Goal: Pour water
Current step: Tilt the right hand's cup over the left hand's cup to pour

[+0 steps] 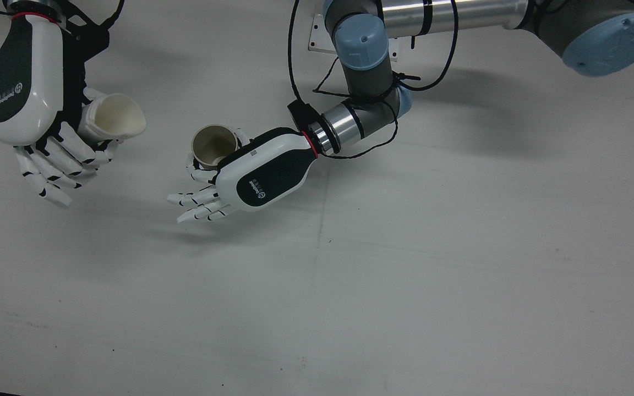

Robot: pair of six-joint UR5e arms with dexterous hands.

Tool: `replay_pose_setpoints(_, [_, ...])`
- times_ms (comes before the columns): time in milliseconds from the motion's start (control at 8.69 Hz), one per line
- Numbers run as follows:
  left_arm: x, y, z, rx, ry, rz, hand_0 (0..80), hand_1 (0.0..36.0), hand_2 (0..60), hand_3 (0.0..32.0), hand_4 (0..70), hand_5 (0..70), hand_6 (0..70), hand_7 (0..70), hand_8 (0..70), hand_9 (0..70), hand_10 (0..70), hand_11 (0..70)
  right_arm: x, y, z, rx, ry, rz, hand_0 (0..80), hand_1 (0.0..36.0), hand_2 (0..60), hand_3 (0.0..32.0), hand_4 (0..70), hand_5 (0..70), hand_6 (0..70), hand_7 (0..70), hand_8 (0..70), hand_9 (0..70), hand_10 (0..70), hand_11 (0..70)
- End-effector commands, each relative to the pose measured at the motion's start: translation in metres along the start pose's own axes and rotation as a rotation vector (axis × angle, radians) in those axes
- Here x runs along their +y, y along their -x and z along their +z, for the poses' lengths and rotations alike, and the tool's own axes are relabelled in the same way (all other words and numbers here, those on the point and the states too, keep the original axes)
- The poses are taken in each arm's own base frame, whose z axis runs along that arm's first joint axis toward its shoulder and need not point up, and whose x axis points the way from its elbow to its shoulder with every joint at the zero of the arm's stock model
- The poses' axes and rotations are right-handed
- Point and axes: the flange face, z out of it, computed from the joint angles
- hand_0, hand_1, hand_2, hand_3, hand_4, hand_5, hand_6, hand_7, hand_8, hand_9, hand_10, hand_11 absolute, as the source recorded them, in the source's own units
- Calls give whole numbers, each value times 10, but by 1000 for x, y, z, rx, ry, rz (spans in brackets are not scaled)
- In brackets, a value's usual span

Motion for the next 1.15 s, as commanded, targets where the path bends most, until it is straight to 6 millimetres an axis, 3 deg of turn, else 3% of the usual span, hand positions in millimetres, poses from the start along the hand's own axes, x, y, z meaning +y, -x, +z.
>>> replay_pose_setpoints(0, [-22, -4, -3, 9, -20, 12, 588, 360, 600, 0, 700, 700, 146, 185, 51, 61, 84, 140, 20, -26, 10, 57, 5, -112, 800, 360, 600, 0, 700, 700, 665, 654, 394, 477, 166, 275])
replay_pose_setpoints(345, [-28, 7, -7, -6, -27, 15, 589, 360, 600, 0, 700, 700, 148, 186, 52, 62, 82, 138, 41, -50, 55, 111, -1, -146, 800, 360, 600, 0, 700, 700, 650, 637, 387, 472, 163, 270])
replay_pose_setpoints(460, [-28, 7, -7, -4, -25, 28, 589, 360, 600, 0, 700, 700, 147, 185, 52, 63, 82, 138, 50, -45, 60, 107, 6, -146, 800, 360, 600, 0, 700, 700, 652, 639, 385, 471, 162, 269])
replay_pose_setpoints(806, [-31, 11, -5, 0, -21, 55, 591, 360, 600, 0, 700, 700, 154, 189, 55, 65, 83, 139, 73, -27, 58, 66, 28, -140, 800, 360, 600, 0, 700, 700, 635, 619, 377, 462, 154, 258])
replay_pose_setpoints(921, [-33, 10, -4, 0, -22, 57, 590, 360, 600, 0, 700, 700, 154, 189, 56, 65, 82, 138, 77, -18, 54, 45, 38, -127, 800, 360, 600, 0, 700, 700, 626, 610, 374, 459, 152, 255])
replay_pose_setpoints(1036, [-35, 5, -3, 14, -14, 48, 587, 360, 600, 0, 700, 700, 153, 187, 55, 64, 82, 137, 68, 3, 38, -3, 42, -95, 800, 360, 600, 0, 700, 700, 625, 607, 373, 458, 156, 262])
